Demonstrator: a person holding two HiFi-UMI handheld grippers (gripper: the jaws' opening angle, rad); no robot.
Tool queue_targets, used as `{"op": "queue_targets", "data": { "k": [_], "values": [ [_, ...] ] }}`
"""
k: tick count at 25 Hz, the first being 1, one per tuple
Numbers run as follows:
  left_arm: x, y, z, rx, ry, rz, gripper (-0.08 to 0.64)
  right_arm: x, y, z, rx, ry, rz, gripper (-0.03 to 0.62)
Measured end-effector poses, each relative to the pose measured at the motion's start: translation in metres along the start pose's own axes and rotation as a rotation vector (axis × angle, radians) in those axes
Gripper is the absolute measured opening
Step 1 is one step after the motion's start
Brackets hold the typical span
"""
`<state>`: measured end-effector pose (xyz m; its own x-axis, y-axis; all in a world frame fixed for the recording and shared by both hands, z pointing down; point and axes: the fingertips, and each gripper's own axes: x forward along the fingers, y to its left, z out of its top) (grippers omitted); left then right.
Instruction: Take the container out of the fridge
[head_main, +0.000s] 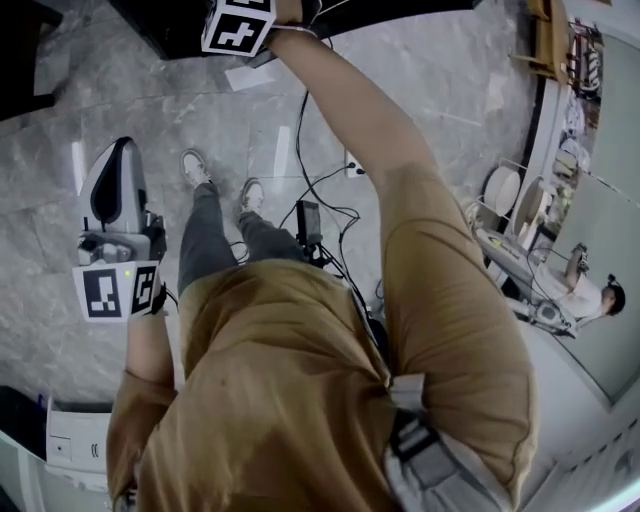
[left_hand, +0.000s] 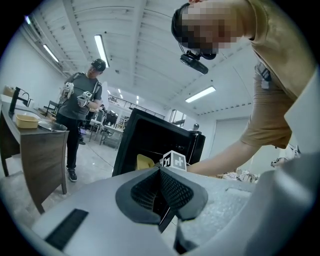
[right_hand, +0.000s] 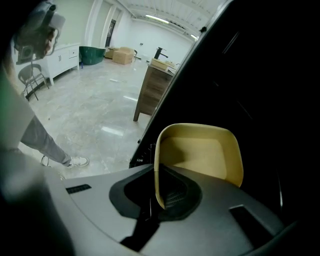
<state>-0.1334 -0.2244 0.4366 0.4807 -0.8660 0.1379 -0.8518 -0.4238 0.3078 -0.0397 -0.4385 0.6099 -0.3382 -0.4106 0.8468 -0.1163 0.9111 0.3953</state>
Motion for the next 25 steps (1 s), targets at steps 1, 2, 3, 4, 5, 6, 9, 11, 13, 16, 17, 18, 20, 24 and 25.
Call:
{"op": "queue_targets", "data": {
  "k": [1,2,3,4,5,6,9,11,13,16,17,18,20,24,25],
  "values": [
    [-0.001,-0.006,0.003,0.006,-0.002,-0.005,0.002,-0.007,0.004,-0.001,-0.001,-0.007,0.000,0.006],
    [-0.002,-0.012,0.006,0.012,-0.004,-0.010,0.002,-0.013,0.007,-0.001,-0.003,-0.014,0.001,0.006],
    [-0.004,-0.018,0.009,0.019,-0.006,-0.016,0.002,-0.019,0.011,-0.001,-0.004,-0.021,0.001,0.006],
    [-0.005,-0.024,0.011,0.025,-0.008,-0.022,0.002,-0.024,0.014,-0.002,-0.005,-0.027,0.000,0.006],
    [-0.007,-0.030,0.014,0.031,-0.010,-0.029,0.002,-0.030,0.017,-0.002,-0.005,-0.033,-0.003,0.006],
    [-0.010,-0.036,0.016,0.037,-0.010,-0.035,0.002,-0.036,0.019,-0.002,-0.005,-0.040,-0.010,0.006],
    [-0.018,-0.052,0.019,0.045,-0.010,-0.049,0.002,-0.057,0.025,0.003,-0.010,-0.074,-0.042,0.006],
    [-0.023,-0.062,0.021,0.048,-0.010,-0.051,0.002,-0.071,0.035,0.005,-0.018,-0.089,-0.040,0.006],
    [-0.028,-0.069,0.024,0.048,-0.013,-0.048,0.002,-0.082,0.046,0.007,-0.028,-0.102,-0.033,0.006],
    [-0.034,-0.079,0.031,0.054,-0.020,-0.047,0.002,-0.102,0.057,0.014,-0.025,-0.137,-0.039,0.006],
    [-0.036,-0.081,0.033,0.058,-0.020,-0.047,0.002,-0.109,0.060,0.016,-0.019,-0.148,-0.038,0.006],
    [-0.039,-0.083,0.034,0.063,-0.019,-0.046,0.002,-0.114,0.063,0.019,-0.012,-0.159,-0.037,0.005],
    [-0.043,-0.086,0.034,0.068,-0.015,-0.044,0.002,-0.122,0.069,0.023,-0.005,-0.179,-0.037,0.005],
    [-0.051,-0.096,0.036,0.078,-0.014,-0.045,0.002,-0.141,0.079,0.026,0.001,-0.201,-0.040,0.006],
    [-0.054,-0.099,0.038,0.082,-0.015,-0.047,0.002,-0.147,0.083,0.027,0.006,-0.207,-0.041,0.006]
  ]
}}
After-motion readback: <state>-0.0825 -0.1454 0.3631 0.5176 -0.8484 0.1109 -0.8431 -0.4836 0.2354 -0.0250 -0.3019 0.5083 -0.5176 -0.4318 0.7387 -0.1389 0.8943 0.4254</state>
